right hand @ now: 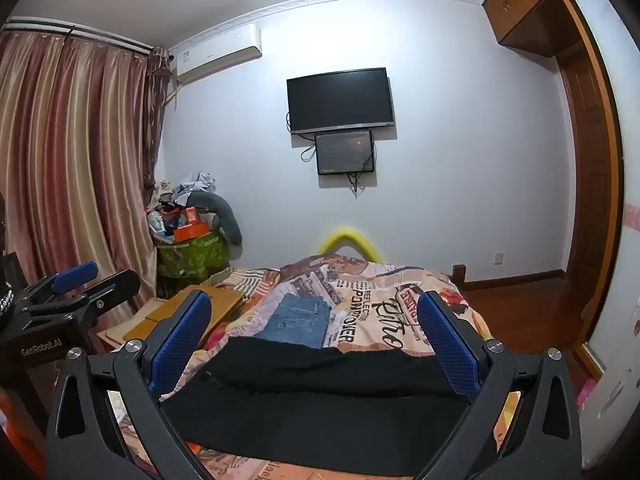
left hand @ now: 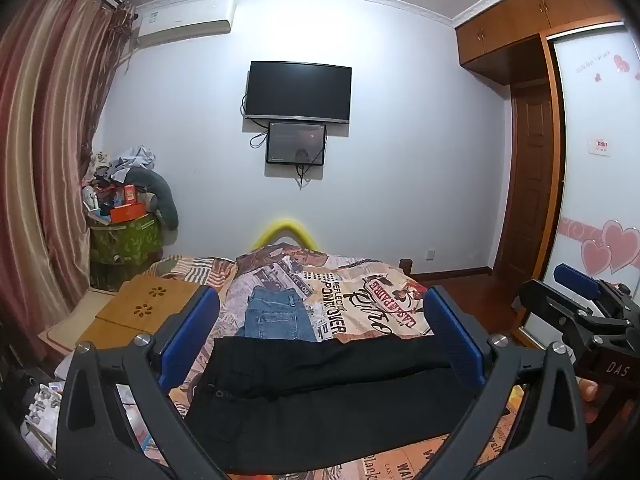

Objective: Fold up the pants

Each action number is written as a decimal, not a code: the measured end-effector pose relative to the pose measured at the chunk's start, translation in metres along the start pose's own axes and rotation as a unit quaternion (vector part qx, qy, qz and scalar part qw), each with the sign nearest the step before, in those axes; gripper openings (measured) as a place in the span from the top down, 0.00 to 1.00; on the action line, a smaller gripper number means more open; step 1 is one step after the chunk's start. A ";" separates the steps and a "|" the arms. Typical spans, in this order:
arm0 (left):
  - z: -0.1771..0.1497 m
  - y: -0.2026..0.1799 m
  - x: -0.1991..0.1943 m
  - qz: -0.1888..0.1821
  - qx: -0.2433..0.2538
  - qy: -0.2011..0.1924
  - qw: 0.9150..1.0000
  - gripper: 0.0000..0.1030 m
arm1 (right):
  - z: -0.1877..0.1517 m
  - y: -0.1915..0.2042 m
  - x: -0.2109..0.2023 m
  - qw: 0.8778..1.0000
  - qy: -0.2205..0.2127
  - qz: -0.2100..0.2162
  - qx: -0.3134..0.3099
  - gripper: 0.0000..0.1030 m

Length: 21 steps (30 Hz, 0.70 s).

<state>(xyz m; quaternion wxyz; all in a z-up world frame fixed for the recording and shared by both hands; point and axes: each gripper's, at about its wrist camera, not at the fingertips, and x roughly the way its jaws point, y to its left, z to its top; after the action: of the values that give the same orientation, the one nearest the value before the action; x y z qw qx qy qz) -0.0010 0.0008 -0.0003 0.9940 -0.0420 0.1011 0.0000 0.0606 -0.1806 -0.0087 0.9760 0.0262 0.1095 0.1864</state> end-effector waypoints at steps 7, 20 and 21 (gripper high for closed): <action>-0.001 0.002 -0.002 -0.003 0.005 0.010 1.000 0.00 | 0.000 0.000 0.000 1.000 0.001 -0.001 -0.001 0.01; 0.002 -0.005 0.000 0.003 0.014 0.005 1.000 0.00 | -0.005 0.000 0.005 1.000 0.002 -0.001 -0.004 0.01; 0.003 -0.005 -0.001 0.003 0.014 0.004 1.000 0.00 | -0.005 -0.001 0.005 1.000 0.001 -0.001 -0.004 0.01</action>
<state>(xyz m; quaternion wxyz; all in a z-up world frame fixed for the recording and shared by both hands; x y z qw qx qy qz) -0.0012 -0.0034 0.0029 0.9941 -0.0279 0.1049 0.0012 0.0645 -0.1799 -0.0152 0.9762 0.0220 0.1103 0.1857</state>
